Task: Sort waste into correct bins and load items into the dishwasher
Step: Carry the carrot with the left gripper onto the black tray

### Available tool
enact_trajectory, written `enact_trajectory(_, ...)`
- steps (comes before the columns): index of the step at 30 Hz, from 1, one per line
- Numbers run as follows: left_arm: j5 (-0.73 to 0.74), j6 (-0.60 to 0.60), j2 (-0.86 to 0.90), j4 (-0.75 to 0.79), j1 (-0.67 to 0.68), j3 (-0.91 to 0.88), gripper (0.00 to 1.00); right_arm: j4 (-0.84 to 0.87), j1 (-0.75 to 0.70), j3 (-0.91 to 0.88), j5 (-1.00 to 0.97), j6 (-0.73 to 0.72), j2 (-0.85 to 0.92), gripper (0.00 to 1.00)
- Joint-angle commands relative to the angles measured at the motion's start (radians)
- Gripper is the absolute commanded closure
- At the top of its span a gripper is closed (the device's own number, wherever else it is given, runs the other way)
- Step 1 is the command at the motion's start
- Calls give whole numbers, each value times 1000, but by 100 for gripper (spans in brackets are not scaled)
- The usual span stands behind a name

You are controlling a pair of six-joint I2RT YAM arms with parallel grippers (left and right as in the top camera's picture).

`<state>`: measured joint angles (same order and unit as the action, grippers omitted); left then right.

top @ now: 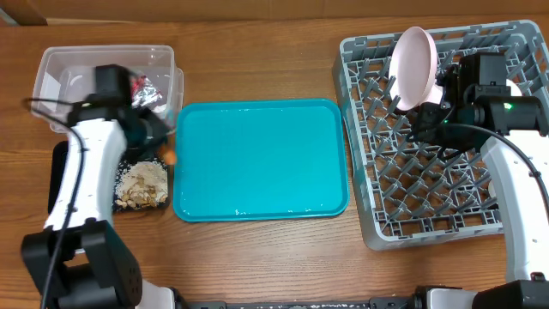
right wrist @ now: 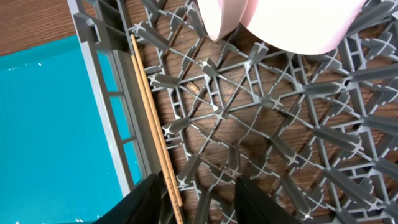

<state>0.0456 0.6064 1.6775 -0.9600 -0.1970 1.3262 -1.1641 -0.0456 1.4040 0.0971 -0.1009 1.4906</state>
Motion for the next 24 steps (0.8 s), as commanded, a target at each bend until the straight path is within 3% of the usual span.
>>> enact_trajectory(1,-117,-34,2,-15,-101,14,96,-3,-3,3,2,-4,-4,59)
enact_trajectory(8,-283,-34,3,55,-208,-67,96,-8,-3,3,2,-4,-4,59)
enact_trajectory(24,-341,-34,4,320,-244,-309,93,-31,-3,3,2,-4,-4,59)
